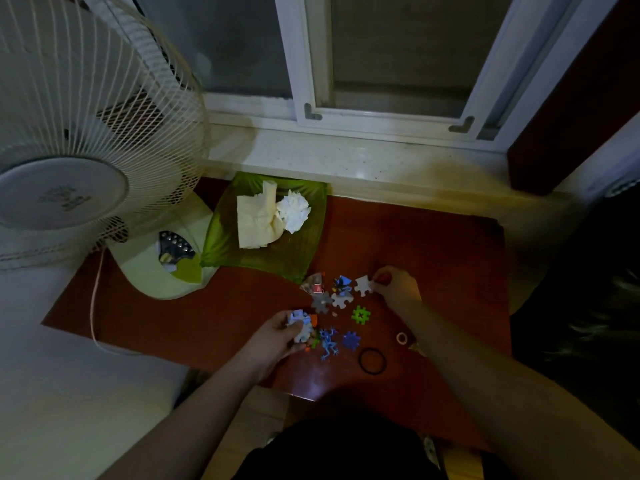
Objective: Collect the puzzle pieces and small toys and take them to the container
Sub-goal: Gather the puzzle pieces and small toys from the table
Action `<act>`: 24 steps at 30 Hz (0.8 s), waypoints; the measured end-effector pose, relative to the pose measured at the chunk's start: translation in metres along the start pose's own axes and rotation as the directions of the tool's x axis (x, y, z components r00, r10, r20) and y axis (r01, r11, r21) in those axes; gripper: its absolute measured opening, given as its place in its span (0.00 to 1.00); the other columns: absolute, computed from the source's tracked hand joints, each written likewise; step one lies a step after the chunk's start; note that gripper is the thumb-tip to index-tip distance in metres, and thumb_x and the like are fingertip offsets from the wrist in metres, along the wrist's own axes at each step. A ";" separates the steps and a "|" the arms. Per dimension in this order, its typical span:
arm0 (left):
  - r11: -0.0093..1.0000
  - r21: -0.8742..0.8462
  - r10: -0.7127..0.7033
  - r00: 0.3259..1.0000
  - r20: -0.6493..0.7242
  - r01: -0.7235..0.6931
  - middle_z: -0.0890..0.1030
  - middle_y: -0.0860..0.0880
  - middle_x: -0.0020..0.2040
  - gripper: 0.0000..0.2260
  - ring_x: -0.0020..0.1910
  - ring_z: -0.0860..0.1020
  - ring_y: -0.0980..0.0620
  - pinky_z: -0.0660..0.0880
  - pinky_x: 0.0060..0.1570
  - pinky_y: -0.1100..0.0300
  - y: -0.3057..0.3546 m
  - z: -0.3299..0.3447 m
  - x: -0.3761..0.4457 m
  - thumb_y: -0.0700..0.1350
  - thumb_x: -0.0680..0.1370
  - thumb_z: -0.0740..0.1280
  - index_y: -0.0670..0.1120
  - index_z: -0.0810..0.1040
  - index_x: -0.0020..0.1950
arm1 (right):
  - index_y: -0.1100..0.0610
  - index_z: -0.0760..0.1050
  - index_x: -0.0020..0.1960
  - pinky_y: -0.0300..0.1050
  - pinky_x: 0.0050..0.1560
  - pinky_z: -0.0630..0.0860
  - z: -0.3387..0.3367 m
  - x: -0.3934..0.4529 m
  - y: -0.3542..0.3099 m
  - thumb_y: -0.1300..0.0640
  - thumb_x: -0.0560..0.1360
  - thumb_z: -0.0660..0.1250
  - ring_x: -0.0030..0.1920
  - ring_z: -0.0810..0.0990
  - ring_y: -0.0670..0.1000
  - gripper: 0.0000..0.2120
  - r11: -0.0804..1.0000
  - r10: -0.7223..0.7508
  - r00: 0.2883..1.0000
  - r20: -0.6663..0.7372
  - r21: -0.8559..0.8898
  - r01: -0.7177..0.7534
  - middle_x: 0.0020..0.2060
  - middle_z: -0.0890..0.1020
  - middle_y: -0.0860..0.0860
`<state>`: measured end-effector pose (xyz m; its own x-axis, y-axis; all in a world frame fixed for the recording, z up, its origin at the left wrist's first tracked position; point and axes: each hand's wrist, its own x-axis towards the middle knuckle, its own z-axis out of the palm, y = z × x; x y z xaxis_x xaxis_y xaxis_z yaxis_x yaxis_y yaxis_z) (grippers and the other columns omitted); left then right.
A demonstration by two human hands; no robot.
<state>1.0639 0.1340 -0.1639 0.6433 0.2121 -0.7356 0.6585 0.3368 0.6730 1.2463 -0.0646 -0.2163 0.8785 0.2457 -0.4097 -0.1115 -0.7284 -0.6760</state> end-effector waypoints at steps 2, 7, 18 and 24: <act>1.000 0.003 0.014 1.000 0.022 -0.014 0.82 0.43 0.53 0.08 0.48 0.82 0.50 0.79 0.42 0.64 0.002 0.006 0.002 0.41 0.81 0.62 0.43 0.74 0.59 | 0.53 0.80 0.47 0.41 0.39 0.69 -0.003 -0.002 0.002 0.53 0.72 0.73 0.44 0.75 0.49 0.06 0.999 -0.010 1.000 0.014 0.031 0.009 0.48 0.78 0.49; 0.996 0.073 0.041 0.999 0.019 -0.042 0.83 0.42 0.50 0.07 0.46 0.83 0.49 0.79 0.50 0.56 0.006 0.018 0.013 0.41 0.81 0.62 0.43 0.75 0.58 | 0.52 0.82 0.45 0.49 0.42 0.77 -0.012 -0.010 0.007 0.50 0.71 0.75 0.43 0.79 0.51 0.07 0.974 0.030 0.997 0.077 0.221 -0.047 0.44 0.81 0.49; 0.970 -0.241 0.006 1.000 0.025 0.000 0.83 0.42 0.56 0.16 0.52 0.82 0.44 0.79 0.51 0.54 0.021 0.056 0.016 0.55 0.82 0.56 0.50 0.74 0.64 | 0.56 0.82 0.45 0.28 0.37 0.70 -0.006 -0.062 -0.034 0.54 0.70 0.76 0.33 0.76 0.35 0.07 0.928 -0.177 0.955 0.236 0.363 0.082 0.35 0.82 0.44; 0.943 -0.327 -0.030 0.993 0.113 0.066 0.84 0.44 0.49 0.25 0.46 0.81 0.49 0.75 0.44 0.60 0.018 0.044 0.008 0.62 0.80 0.53 0.45 0.78 0.60 | 0.52 0.83 0.43 0.36 0.43 0.73 -0.002 -0.058 -0.057 0.49 0.68 0.76 0.41 0.80 0.42 0.08 0.938 -0.217 0.961 0.173 0.311 0.156 0.40 0.84 0.47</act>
<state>1.0981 0.1009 -0.1541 0.6630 0.0966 -0.7423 0.5355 0.6318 0.5605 1.2031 -0.0392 -0.1529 0.7878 0.5048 -0.3529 -0.1121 -0.4460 -0.8880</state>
